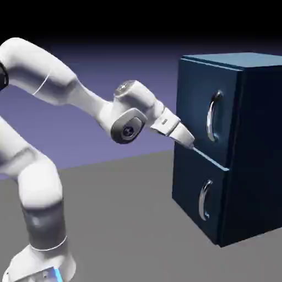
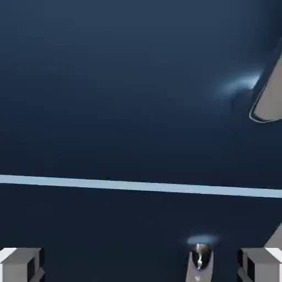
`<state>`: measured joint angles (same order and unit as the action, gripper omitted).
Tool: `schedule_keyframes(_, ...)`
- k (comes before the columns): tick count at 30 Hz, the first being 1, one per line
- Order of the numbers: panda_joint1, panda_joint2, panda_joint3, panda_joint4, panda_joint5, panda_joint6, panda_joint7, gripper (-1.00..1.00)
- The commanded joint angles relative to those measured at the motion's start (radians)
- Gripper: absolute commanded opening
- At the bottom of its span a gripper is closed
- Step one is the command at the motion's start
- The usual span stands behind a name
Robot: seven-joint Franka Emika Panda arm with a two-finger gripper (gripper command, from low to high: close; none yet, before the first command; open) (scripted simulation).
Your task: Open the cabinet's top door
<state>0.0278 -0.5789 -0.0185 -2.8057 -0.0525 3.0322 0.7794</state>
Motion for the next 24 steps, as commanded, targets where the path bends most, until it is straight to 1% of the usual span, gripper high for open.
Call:
schedule_keyframes(1,0.013,-0.007,-0.015,0.004,-0.044,-0.004,0.032,0.00)
schedule_keyframes(24,0.314,-0.177,-0.367,0.086,-1.044,-0.096,0.764,0.00)
